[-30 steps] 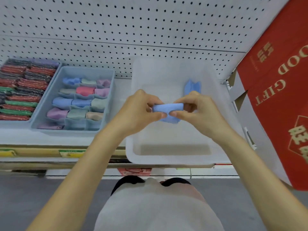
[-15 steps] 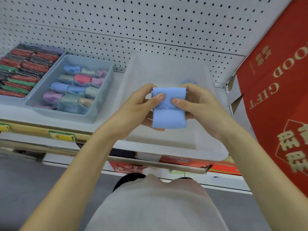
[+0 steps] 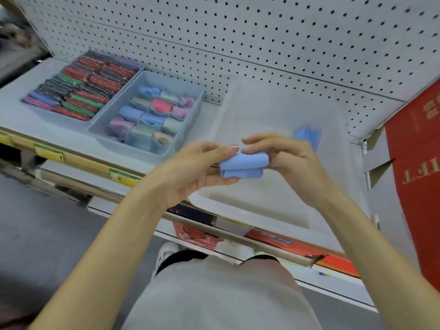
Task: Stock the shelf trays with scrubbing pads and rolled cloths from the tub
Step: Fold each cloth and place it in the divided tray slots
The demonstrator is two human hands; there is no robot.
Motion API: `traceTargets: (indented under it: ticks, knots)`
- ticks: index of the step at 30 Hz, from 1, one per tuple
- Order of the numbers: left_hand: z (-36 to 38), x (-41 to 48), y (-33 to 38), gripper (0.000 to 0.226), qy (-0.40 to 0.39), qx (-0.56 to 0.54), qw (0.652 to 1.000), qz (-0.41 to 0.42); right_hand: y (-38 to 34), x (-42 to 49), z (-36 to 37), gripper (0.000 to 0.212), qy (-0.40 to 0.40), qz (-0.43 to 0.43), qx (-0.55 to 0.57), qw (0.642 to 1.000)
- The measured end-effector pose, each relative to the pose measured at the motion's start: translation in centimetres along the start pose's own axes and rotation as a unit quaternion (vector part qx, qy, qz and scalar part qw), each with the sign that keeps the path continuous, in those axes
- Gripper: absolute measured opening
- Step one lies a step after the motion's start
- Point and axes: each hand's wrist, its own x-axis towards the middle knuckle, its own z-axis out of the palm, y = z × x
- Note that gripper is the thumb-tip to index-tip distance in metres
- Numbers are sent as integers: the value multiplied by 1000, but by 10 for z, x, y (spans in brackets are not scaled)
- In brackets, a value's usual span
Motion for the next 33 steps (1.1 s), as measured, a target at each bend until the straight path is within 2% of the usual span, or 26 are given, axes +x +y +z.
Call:
traceTargets:
  ticks: [2, 4, 7, 12, 18, 21, 25, 26, 28, 30, 33]
  knots:
    - [-19, -1, 0, 27, 22, 12, 1000, 13, -1, 12, 15, 29, 4, 35, 45, 998]
    - [-40, -1, 0, 28, 47, 31, 998, 26, 1, 27, 34, 9, 7, 44, 0, 999]
    - [-77, -2, 5, 28, 74, 64, 994, 51, 8, 53, 66, 24, -27, 79, -57, 995]
    - [-147, 0, 14, 18, 89, 88, 991, 35, 15, 97, 124, 20, -17, 110, -7, 994]
    - [-218, 13, 21, 13, 57, 102, 993, 16, 27, 140, 175, 27, 11, 154, -22, 988]
    - [-246, 24, 23, 21, 38, 116, 992, 12, 33, 158, 194, 25, 26, 169, -35, 985]
    - [-274, 30, 21, 18, -6, 126, 992, -16, 40, 173, 208, 18, -11, 179, -52, 982]
    - [-281, 32, 19, 14, 1, 115, 993, -16, 42, 177, 208, 16, -13, 182, -56, 982]
    - [-299, 38, 18, 8, 70, 98, 993, 20, 48, 188, 206, 16, 32, 199, -60, 978]
    - [-322, 44, 15, 14, 154, 185, 965, 106, 57, 201, 204, 19, 101, 218, -86, 967]
    - [-346, 49, 14, 30, 168, 371, 894, 188, 71, 216, 214, 18, 93, 210, -209, 951]
